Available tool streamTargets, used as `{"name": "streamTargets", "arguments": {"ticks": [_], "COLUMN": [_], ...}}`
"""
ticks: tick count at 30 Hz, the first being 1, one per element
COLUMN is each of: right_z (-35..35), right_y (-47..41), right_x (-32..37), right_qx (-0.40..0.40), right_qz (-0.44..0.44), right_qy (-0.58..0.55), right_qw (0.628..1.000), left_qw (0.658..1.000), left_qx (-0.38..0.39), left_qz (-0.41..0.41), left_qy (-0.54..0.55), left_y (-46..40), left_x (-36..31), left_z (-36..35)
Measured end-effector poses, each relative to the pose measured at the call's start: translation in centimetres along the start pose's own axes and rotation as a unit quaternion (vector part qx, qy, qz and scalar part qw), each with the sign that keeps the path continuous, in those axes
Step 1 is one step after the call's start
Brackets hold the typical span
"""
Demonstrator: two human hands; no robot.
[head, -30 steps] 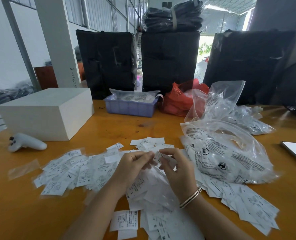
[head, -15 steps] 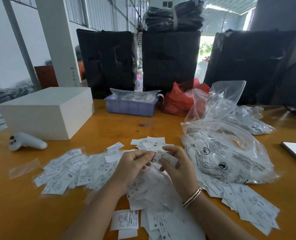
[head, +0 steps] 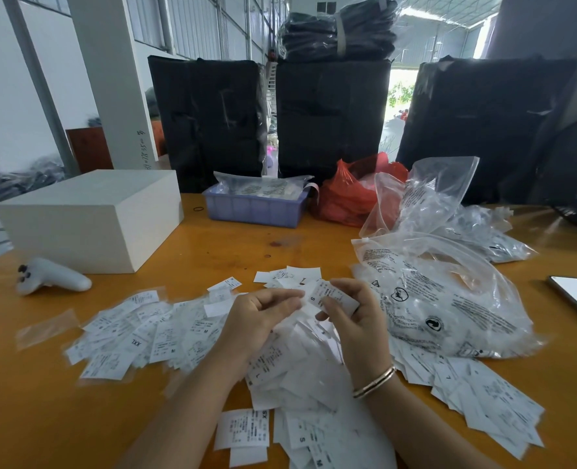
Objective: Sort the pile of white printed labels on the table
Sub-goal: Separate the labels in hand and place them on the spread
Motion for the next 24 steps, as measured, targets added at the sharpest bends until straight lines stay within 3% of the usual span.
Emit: {"name": "streamTargets", "arguments": {"ticks": [16, 24], "right_z": [-0.7, -1.4], "right_y": [0.3, 0.8], "right_x": [0.0, -0.2], "right_qx": [0.029, 0.063], "right_qz": [-0.035, -0.01], "right_qy": [-0.054, 0.027], "right_qw": [0.998, 0.998], "left_qw": [0.999, 0.998], "left_qx": [-0.006, 0.013], "left_qz": [-0.037, -0.053], "left_qy": [-0.02, -0.016], "left_y": [0.0, 0.0], "left_x": [-0.5, -0.6], "left_z": [0.0, -0.5]}}
Point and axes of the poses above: each hand's wrist, its own y-axis away from the middle knuckle, its own z-axis out of the back of the hand, x = y × z, the point moved 9 cm from there along -y, towards the middle knuckle, and after that the axes turned 13 degrees about -x, right-handed, at the moved point
